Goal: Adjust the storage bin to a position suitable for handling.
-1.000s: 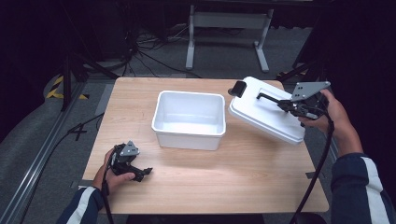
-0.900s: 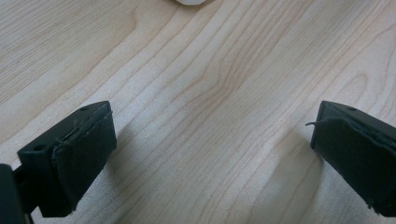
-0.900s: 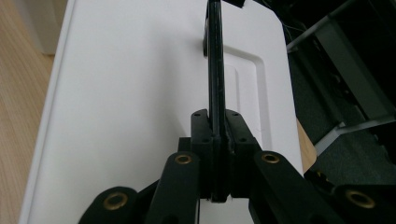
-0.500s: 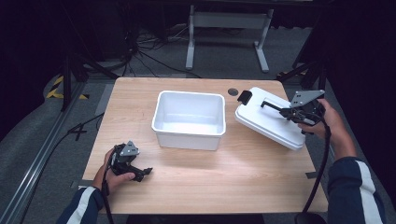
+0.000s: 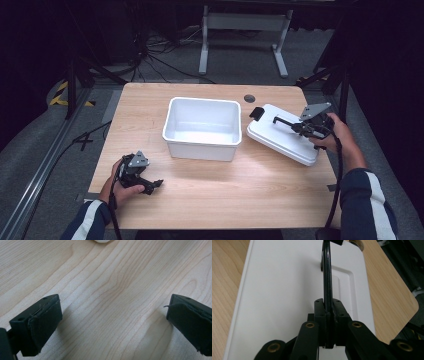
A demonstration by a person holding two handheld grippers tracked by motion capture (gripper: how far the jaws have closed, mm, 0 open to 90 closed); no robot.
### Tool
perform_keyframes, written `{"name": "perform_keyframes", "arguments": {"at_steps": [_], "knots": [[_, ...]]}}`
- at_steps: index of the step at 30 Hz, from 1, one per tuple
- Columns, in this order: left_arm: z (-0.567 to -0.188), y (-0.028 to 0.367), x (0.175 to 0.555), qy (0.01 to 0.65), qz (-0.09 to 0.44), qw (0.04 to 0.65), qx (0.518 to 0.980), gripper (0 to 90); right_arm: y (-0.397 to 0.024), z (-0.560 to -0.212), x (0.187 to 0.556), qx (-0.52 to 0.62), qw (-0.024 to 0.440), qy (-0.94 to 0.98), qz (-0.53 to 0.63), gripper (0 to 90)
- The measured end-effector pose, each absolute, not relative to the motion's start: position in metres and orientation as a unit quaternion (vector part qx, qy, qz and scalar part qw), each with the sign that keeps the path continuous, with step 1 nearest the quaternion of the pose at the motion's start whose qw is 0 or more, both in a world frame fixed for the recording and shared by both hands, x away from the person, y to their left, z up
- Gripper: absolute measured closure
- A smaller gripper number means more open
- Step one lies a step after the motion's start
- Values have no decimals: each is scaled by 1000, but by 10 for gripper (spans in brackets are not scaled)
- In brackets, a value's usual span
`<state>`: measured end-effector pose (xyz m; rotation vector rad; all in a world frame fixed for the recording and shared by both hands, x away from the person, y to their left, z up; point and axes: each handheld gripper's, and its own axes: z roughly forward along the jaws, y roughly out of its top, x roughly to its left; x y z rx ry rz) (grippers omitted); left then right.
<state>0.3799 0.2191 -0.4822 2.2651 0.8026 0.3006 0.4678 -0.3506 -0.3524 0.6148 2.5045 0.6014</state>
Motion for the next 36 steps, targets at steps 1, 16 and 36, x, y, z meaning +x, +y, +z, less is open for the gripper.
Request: {"name": "perform_keyframes", "arguments": {"at_steps": [1,16,36], "knots": [[-482,219,380,310,116,352,875,6,-350,-354,468,227,243,917,220,848],[-482,219,380,309,119,352,875,6,-344,-391,482,232,206,926,215,847],[-482,220,380,307,113,353,876,4,-352,-387,482,279,200,906,249,711]]}}
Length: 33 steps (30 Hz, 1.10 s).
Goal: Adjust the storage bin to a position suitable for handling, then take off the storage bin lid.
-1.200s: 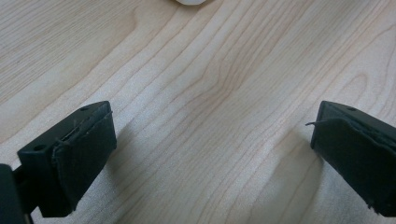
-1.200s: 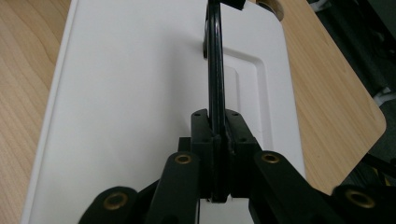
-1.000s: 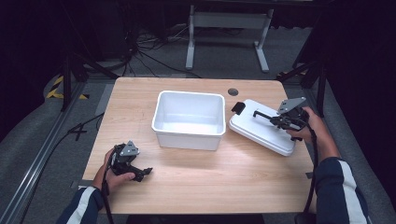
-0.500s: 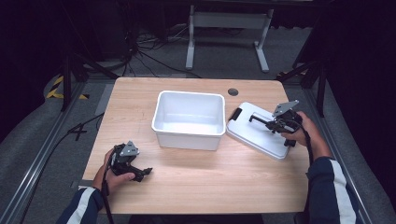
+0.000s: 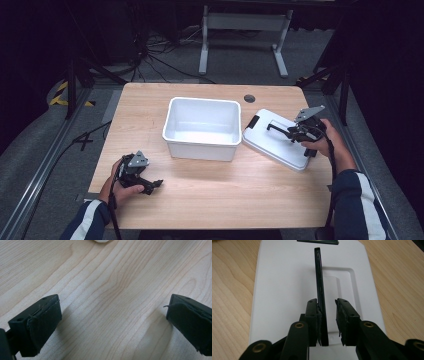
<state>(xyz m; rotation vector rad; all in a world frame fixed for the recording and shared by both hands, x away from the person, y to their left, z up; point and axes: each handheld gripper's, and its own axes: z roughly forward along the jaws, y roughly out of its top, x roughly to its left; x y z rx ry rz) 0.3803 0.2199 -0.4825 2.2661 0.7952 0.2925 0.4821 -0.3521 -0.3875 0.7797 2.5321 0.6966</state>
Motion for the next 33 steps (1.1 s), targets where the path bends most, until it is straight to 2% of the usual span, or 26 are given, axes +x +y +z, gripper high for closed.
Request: {"name": "perform_keyframes", "arguments": {"at_steps": [24,33], "knots": [[-482,221,381,301,117,353,878,5,-340,-362,451,275,210,893,289,595],[-482,220,381,303,115,354,877,5,-344,-356,433,289,216,882,302,497]]}}
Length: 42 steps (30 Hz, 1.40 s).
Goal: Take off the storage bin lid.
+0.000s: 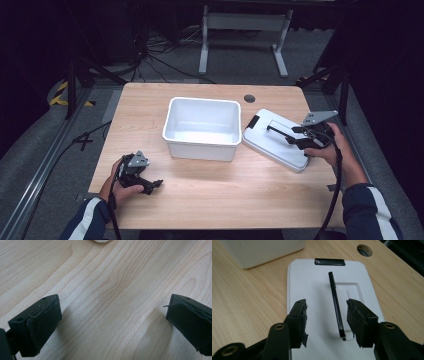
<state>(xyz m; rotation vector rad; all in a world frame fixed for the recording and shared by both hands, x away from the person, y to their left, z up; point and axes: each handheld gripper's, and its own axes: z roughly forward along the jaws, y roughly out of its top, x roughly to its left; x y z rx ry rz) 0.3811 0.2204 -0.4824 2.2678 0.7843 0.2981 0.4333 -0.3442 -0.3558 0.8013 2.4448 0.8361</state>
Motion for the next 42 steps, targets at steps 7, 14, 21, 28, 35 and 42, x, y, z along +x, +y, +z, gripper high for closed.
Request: {"name": "perform_keyframes", "arguments": {"at_steps": [7,14,21,28,35,42], "knots": [[-482,220,381,304,115,354,877,5,-351,-354,416,291,224,877,311,438],[-482,221,381,302,117,353,878,5,-359,-357,401,295,232,874,308,402],[-482,221,381,301,117,353,878,4,-367,-362,382,295,237,872,312,355],[-482,221,381,301,117,353,878,4,-377,-373,366,302,244,866,316,339],[-482,221,381,301,117,353,878,4,-388,-391,347,318,250,854,326,324],[-482,220,381,303,116,354,877,4,-397,-410,336,335,240,846,339,306]]}}
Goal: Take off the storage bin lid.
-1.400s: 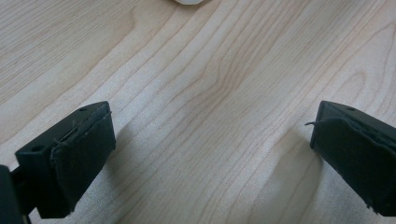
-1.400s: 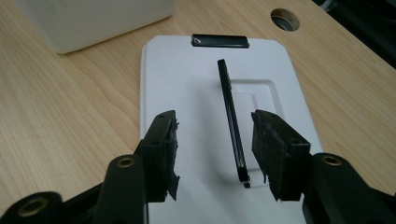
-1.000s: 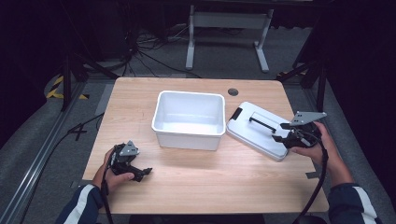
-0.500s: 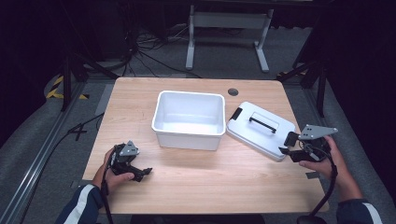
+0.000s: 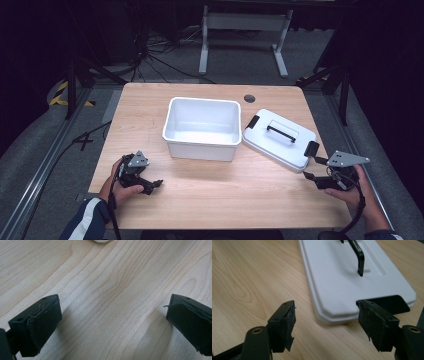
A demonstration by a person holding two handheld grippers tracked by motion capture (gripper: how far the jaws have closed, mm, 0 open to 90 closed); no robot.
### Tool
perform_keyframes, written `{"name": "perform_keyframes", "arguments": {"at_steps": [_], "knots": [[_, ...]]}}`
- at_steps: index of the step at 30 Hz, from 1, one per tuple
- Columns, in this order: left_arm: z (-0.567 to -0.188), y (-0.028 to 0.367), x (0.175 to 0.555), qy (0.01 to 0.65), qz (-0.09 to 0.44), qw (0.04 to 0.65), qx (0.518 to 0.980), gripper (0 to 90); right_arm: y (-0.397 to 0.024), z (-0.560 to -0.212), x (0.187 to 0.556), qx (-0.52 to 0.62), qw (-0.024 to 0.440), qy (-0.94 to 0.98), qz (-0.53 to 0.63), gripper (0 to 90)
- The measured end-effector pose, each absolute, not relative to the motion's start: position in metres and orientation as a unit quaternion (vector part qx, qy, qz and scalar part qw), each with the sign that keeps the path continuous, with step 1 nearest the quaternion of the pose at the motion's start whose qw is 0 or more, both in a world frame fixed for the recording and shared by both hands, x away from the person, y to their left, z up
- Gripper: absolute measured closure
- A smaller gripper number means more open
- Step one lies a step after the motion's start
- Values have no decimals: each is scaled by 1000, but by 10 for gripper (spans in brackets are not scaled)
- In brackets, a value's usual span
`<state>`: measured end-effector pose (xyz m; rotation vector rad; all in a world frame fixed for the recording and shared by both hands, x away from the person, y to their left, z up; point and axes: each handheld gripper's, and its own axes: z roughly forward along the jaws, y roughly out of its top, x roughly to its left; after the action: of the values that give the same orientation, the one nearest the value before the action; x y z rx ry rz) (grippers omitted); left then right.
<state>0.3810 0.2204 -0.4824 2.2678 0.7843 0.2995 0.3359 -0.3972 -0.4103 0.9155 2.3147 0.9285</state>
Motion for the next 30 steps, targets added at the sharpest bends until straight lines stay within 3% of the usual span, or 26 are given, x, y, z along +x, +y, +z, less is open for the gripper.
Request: {"name": "perform_keyframes", "arguments": {"at_steps": [17,30], "knots": [[-482,221,381,304,114,351,879,5,-414,-465,314,381,208,829,352,265],[-482,221,380,305,115,349,879,6,-413,-467,315,403,195,818,361,244]]}}
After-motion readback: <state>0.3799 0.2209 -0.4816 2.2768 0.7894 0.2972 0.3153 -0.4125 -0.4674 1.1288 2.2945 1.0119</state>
